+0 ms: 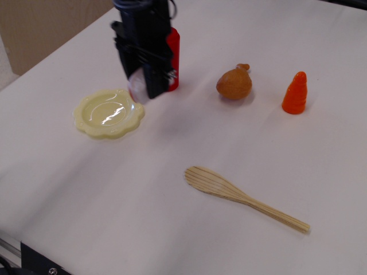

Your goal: Take sushi off plate

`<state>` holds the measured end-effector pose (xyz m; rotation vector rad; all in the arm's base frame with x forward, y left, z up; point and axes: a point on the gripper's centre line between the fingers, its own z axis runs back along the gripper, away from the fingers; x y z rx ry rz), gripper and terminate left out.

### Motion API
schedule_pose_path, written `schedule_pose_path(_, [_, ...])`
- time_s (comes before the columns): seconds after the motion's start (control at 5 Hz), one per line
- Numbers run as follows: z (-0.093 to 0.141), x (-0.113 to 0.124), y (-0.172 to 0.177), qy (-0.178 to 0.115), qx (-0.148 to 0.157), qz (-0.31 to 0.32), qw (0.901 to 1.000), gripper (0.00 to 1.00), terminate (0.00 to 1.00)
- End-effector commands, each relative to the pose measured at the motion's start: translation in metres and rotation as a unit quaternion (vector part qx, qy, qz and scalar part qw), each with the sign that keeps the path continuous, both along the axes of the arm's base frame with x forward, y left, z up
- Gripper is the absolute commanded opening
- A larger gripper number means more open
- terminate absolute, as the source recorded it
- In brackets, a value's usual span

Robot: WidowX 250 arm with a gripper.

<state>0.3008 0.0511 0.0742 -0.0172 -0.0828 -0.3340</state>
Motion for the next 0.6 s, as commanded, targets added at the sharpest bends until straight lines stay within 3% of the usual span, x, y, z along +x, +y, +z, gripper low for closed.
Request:
schedule_pose_path(0.0, [-0.017, 0.0, -0.044, -0.009, -0.022, -0.063, 0.9977, 0.0, 0.0])
schedule_pose_path(0.4, [-0.043, 0.011, -0.069, -0.008, -0.039, -0.123, 0.9917, 0.0, 0.0])
